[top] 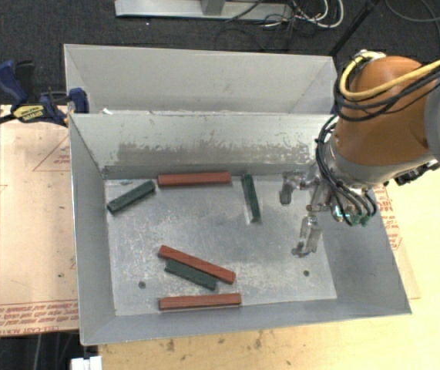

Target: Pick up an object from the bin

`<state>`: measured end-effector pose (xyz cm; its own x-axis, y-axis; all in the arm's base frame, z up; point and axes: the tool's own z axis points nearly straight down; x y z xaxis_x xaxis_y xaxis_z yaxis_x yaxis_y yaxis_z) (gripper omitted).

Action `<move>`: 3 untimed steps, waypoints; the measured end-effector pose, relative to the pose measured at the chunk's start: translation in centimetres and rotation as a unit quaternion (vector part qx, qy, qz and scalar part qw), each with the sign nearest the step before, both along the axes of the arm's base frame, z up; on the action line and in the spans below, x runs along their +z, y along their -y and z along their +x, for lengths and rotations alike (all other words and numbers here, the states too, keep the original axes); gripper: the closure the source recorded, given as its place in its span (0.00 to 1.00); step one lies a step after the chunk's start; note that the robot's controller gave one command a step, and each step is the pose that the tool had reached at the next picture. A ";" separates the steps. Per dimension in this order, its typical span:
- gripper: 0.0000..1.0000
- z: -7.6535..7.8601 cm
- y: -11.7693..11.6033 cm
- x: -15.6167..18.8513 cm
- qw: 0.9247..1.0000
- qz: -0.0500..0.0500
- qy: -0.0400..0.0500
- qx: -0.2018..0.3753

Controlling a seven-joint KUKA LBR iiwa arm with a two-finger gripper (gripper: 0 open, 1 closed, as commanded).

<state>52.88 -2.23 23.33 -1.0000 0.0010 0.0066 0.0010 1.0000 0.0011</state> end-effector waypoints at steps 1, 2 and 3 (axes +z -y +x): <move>0.00 0.2 0.0 0.4 1.000 0.000 0.004 0.000; 0.00 0.3 -2.4 -5.0 1.000 0.000 0.007 0.002; 0.00 -0.7 -3.5 -11.1 1.000 0.000 0.006 0.007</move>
Offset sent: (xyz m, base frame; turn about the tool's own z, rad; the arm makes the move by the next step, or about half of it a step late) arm 0.0007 0.0577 -0.1300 -0.0053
